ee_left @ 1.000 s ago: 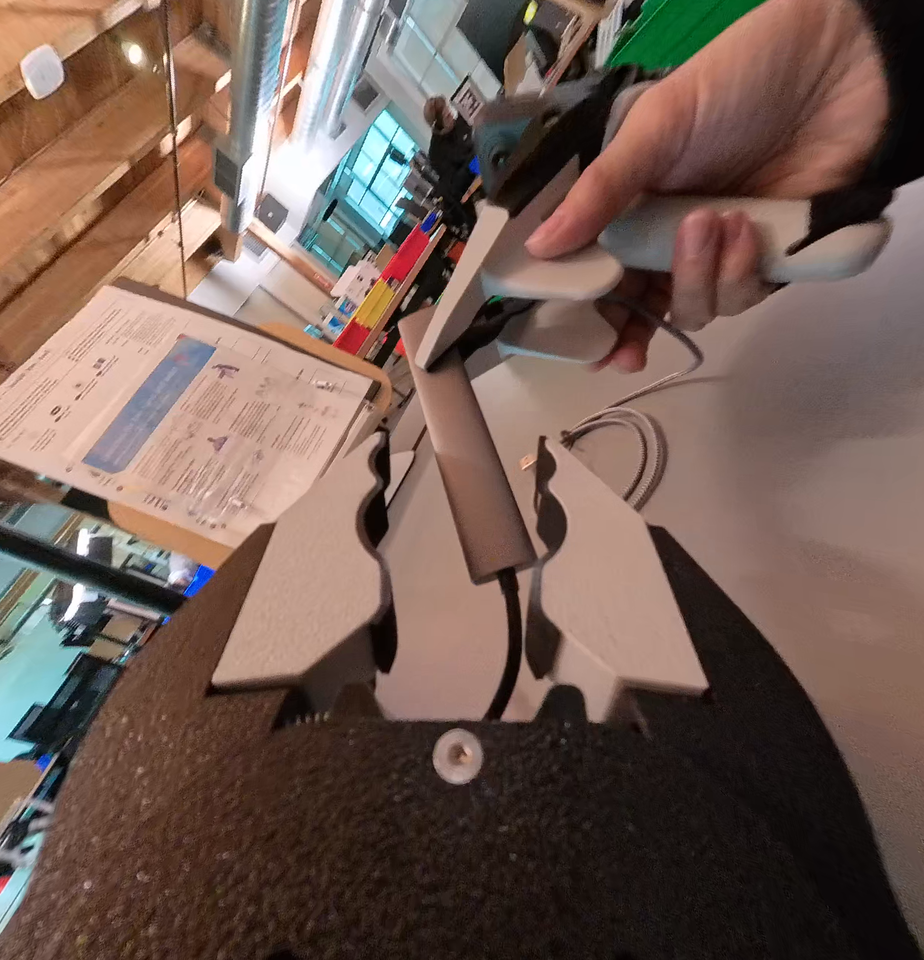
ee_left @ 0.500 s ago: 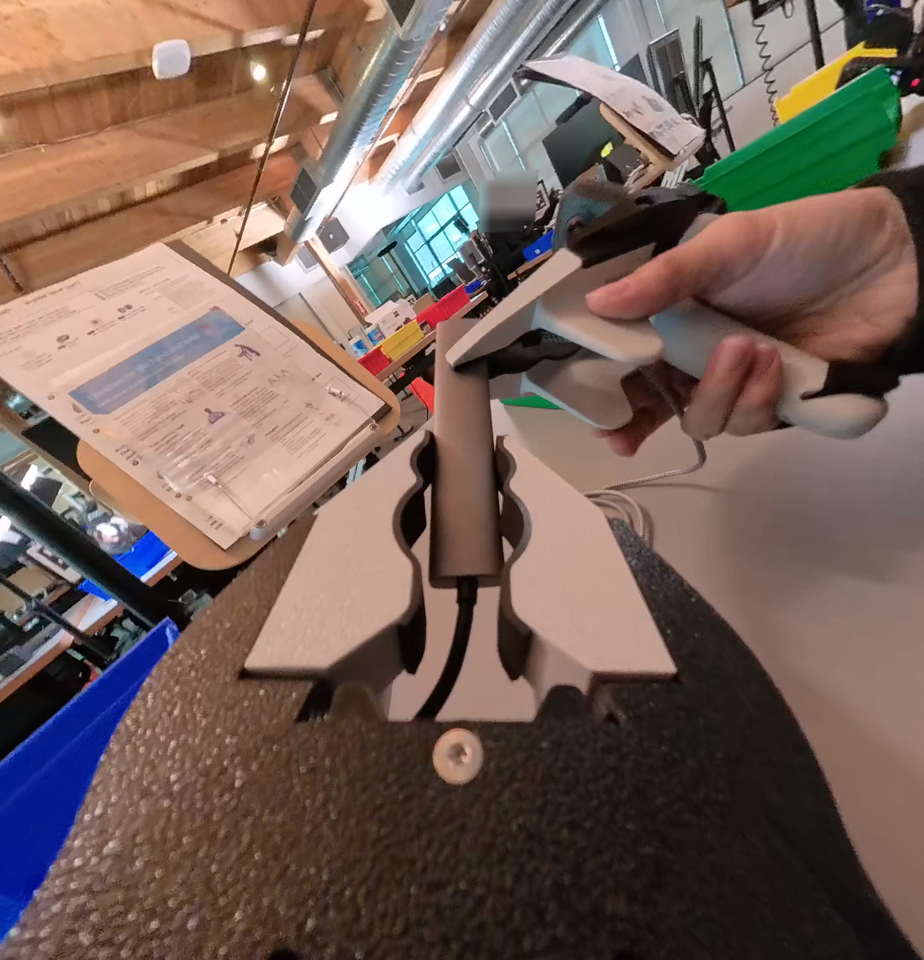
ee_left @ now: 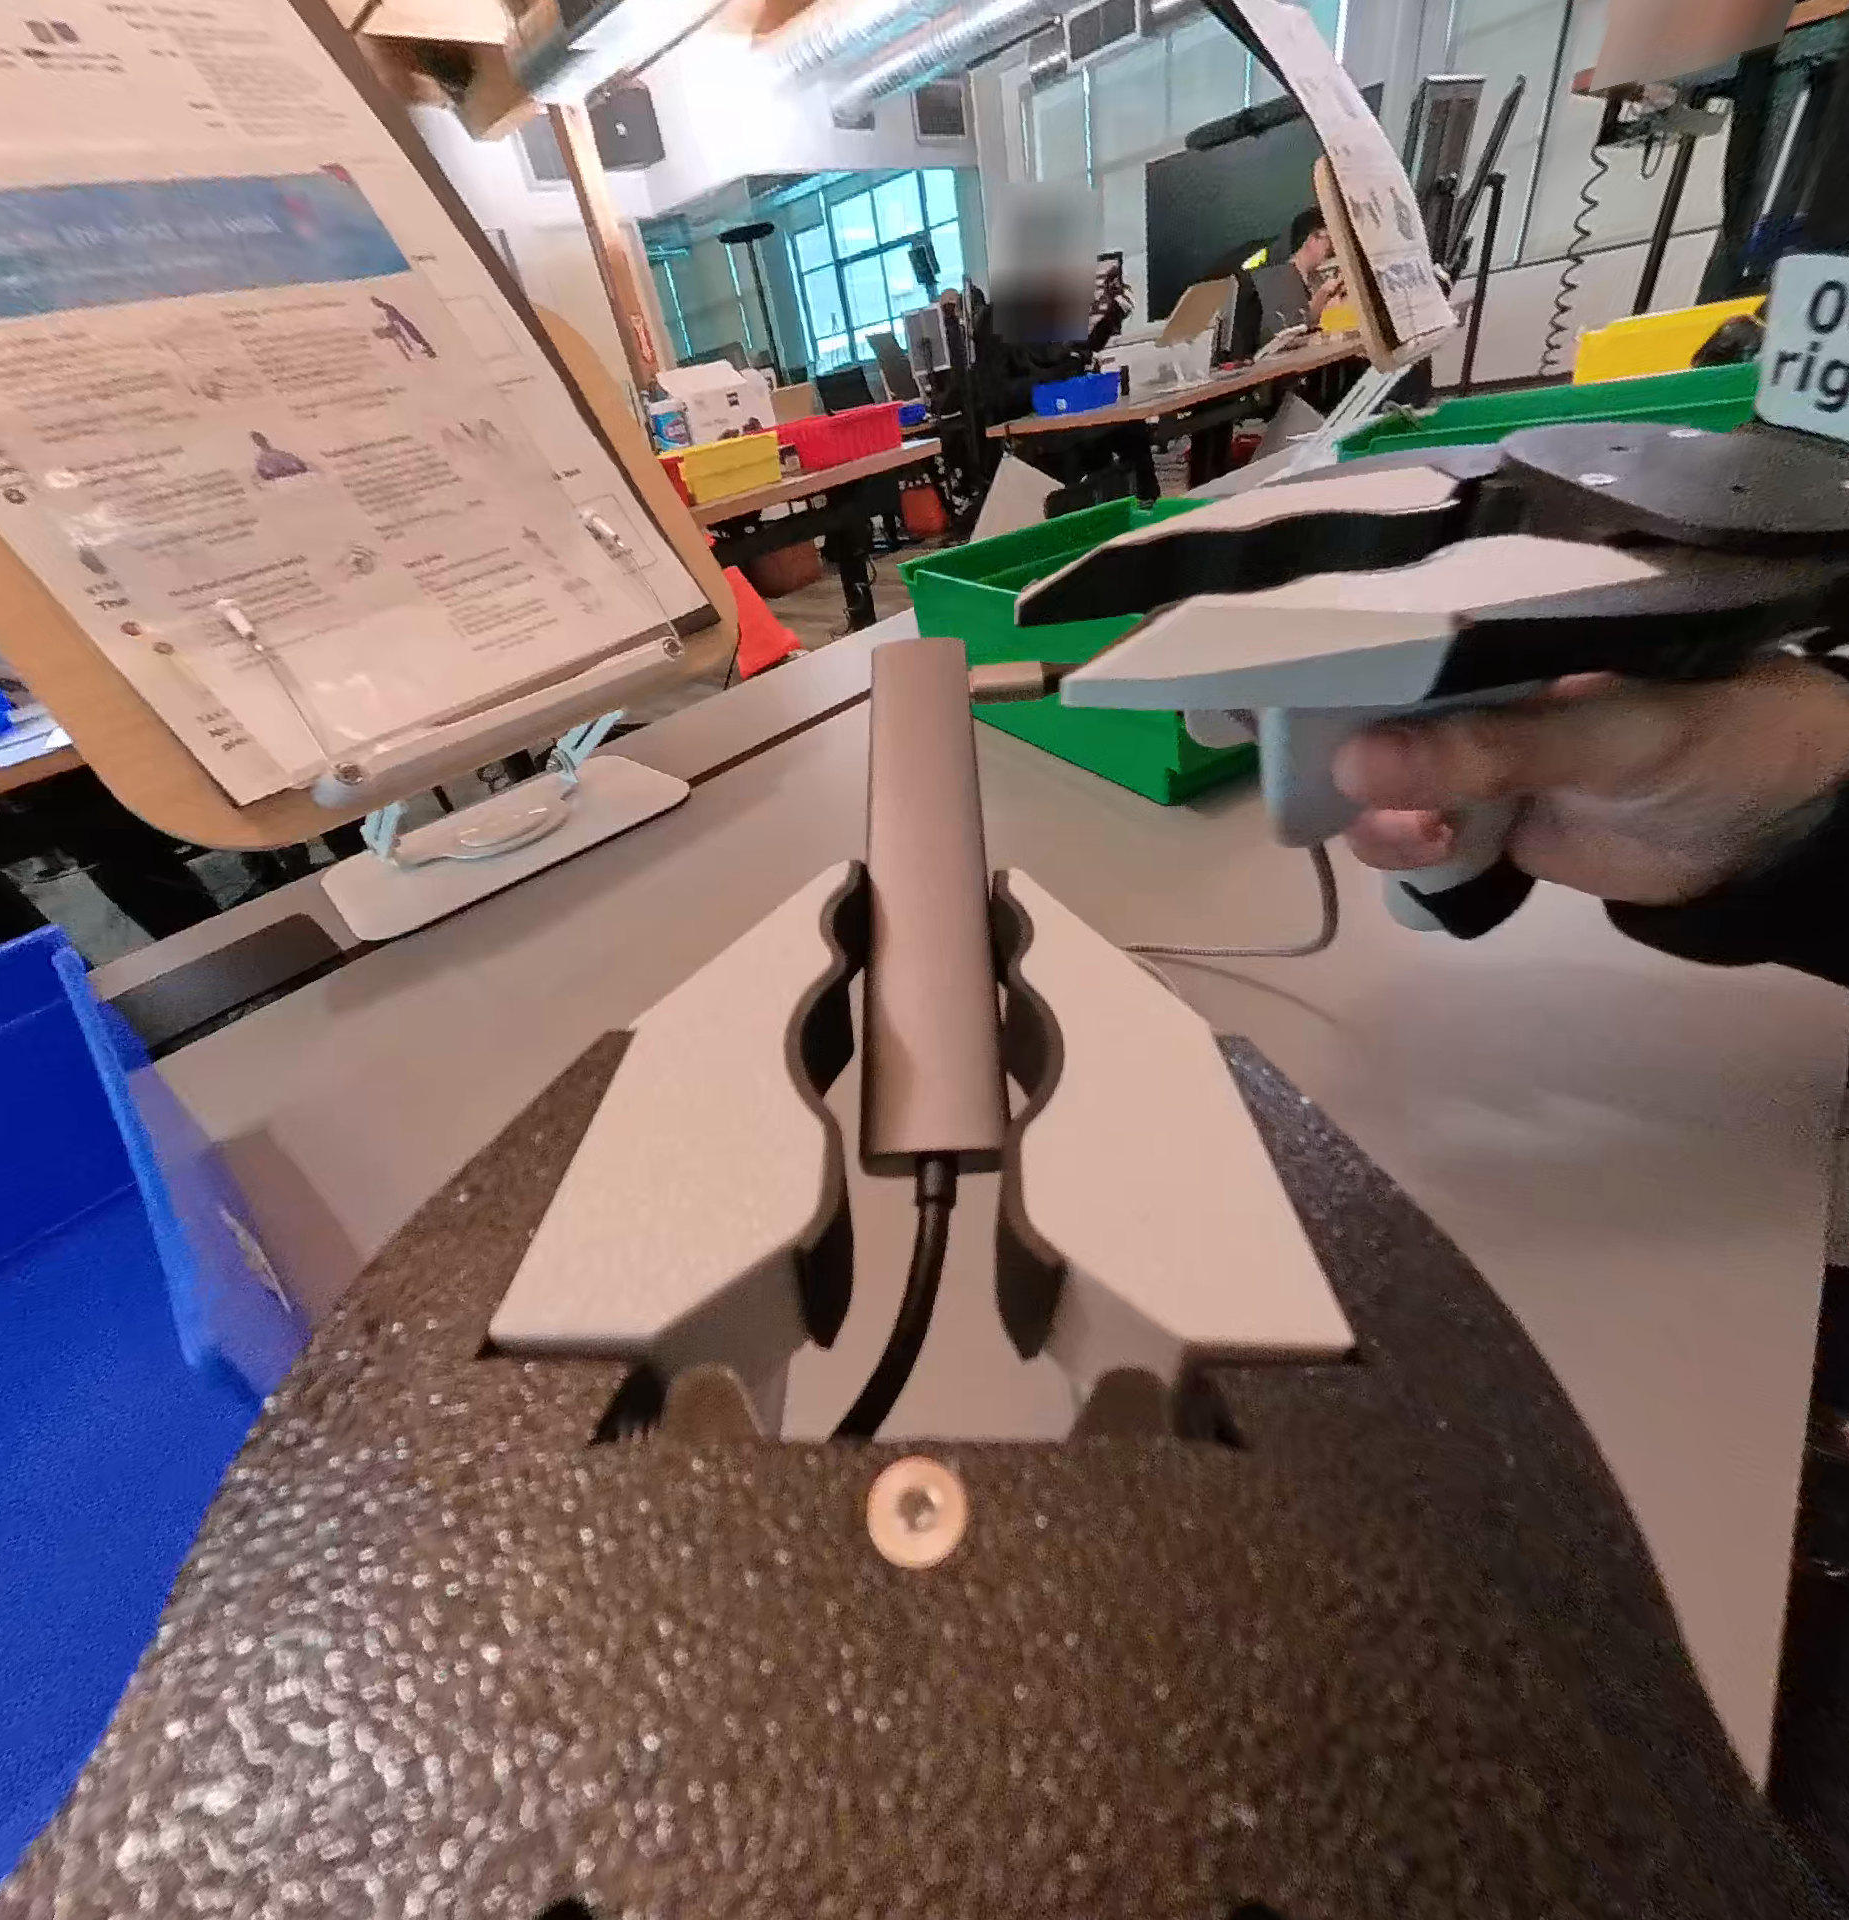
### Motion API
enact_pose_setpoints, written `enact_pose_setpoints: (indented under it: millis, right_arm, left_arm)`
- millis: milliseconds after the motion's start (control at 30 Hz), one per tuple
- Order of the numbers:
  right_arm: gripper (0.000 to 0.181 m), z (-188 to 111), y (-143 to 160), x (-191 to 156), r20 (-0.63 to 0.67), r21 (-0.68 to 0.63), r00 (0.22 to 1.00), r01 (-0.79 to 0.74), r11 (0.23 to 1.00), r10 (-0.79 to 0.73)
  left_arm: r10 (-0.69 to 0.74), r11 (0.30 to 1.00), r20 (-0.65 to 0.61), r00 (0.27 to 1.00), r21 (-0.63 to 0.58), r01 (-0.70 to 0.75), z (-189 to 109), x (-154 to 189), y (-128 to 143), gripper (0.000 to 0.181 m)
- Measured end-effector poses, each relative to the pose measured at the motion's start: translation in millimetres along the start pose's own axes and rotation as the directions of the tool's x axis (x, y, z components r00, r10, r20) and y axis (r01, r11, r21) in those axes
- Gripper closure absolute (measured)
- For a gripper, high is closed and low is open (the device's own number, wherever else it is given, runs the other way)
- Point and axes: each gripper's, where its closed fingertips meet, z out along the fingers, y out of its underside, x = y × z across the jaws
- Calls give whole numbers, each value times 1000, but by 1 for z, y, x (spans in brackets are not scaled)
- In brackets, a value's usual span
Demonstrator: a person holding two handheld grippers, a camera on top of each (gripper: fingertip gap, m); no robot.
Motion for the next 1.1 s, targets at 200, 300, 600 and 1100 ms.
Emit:
enact_pose_setpoints:
  millis: [200,300,600,1100]
  right_arm:
    - [159,2,13,7,-51,-39,998,26,999,-28]
    - [170,3,14,9,-76,-39,996,54,998,-57]
    - [172,6,26,11,-111,-97,993,40,994,-51]
    - [171,-8,-8,4,-40,-185,984,164,969,-174]
  left_arm:
    - [27,999,-14,1000,-21,-28,3,8,1,160]
    - [21,999,-9,1000,-29,-21,4,9,3,160]
    - [-4,999,26,1000,-44,5,6,6,9,160]
    - [177,984,139,974,-4,-178,-7,10,-33,158]
